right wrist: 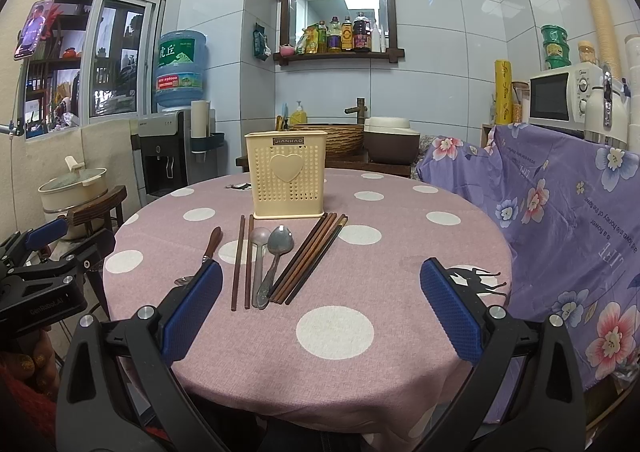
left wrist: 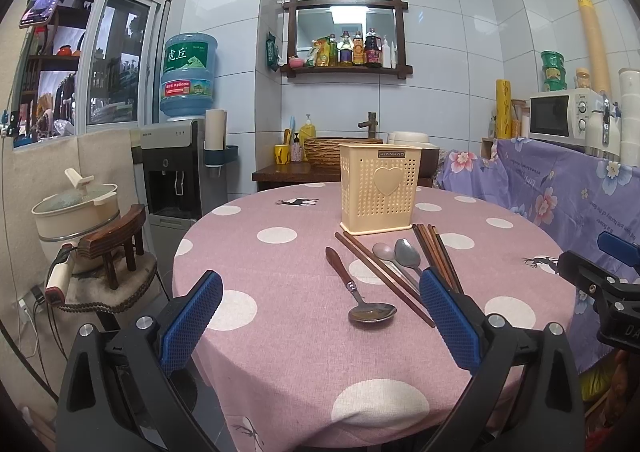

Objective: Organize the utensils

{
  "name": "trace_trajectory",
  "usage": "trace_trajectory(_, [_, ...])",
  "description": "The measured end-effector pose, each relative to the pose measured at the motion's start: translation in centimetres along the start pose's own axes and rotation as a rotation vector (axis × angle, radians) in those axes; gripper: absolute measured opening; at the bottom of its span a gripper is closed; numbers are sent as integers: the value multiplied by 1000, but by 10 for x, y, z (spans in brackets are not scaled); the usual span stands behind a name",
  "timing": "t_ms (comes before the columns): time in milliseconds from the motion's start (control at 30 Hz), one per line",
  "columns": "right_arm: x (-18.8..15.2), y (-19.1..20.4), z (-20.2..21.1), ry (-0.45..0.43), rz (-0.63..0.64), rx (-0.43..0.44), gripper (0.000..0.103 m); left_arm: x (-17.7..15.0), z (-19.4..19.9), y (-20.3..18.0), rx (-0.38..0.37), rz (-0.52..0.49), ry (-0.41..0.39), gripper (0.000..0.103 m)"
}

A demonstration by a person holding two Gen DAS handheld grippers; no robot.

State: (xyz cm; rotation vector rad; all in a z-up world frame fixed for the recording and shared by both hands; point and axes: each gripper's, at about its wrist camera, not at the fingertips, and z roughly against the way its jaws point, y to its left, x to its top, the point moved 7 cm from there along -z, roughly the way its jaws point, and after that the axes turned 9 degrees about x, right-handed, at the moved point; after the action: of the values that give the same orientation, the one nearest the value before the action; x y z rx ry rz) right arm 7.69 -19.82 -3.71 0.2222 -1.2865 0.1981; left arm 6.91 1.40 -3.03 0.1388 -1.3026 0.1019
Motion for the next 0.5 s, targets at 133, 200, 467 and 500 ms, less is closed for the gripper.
trace_trajectory(133, [0, 0, 0, 0, 1, 1, 98, -1, 0, 1, 0, -1, 0, 98])
trace_trajectory(200, [0, 0, 0, 0, 0, 1, 98, -2, -1, 0, 0, -2, 3, 98])
trace_trajectory(467, [-8, -1, -9, 24, 3, -10, 98, -15, -13, -4, -12, -24, 64, 98])
trace_trajectory(500, [-9, -3, -12, 35, 5, -20, 98, -17, -17, -6, -13, -34, 87, 98])
